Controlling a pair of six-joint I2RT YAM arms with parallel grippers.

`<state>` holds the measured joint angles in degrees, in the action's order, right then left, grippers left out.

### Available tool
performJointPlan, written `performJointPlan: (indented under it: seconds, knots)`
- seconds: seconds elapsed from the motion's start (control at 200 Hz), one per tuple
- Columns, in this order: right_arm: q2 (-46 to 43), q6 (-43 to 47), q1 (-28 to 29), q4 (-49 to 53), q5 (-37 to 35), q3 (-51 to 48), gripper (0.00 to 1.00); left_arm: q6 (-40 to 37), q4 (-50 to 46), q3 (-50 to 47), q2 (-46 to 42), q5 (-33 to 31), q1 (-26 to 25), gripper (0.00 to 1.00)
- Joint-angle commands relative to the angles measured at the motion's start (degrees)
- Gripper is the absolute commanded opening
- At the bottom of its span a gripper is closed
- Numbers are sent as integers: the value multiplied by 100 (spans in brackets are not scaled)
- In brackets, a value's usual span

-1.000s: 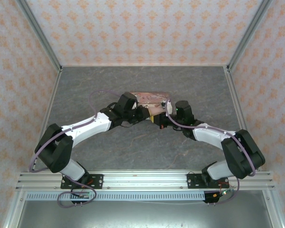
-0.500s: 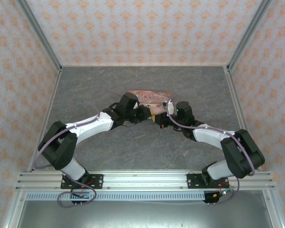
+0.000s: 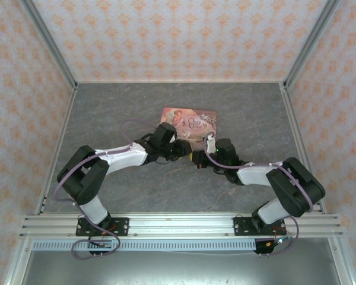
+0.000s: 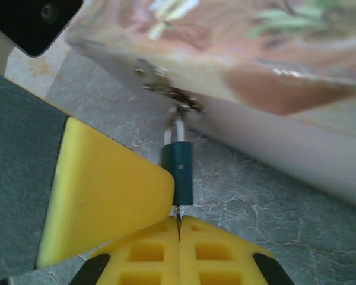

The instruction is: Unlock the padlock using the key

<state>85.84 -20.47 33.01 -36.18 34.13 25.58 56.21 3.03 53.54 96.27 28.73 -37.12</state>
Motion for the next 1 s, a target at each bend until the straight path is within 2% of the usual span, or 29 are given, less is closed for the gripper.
performJointPlan:
  seconds: [0.0,0.18,0.27,0.405,0.565,0.726,0.996]
  knots:
    - [192,-313,48,-592,-44,-79,0,50,376,-47,-225,42,-8,42]
    - [356,-507,73,-561,89,-22,0,17,120,-224,-611,-185,120,55]
    - [378,-705,106,-488,102,8,0,119,193,-442,-820,-293,224,57]
    - [354,-1219,161,-623,103,-44,0,508,626,-822,-995,-372,304,57]
    - [292,-1830,203,-812,59,-95,0,1054,1631,-1310,-963,-415,302,54]
    - [204,-2245,205,-628,-116,-68,0,1165,1868,-1385,-795,-422,277,53]
    - [319,-2548,205,-512,7,88,0,1408,2196,-1235,-287,-337,137,50]
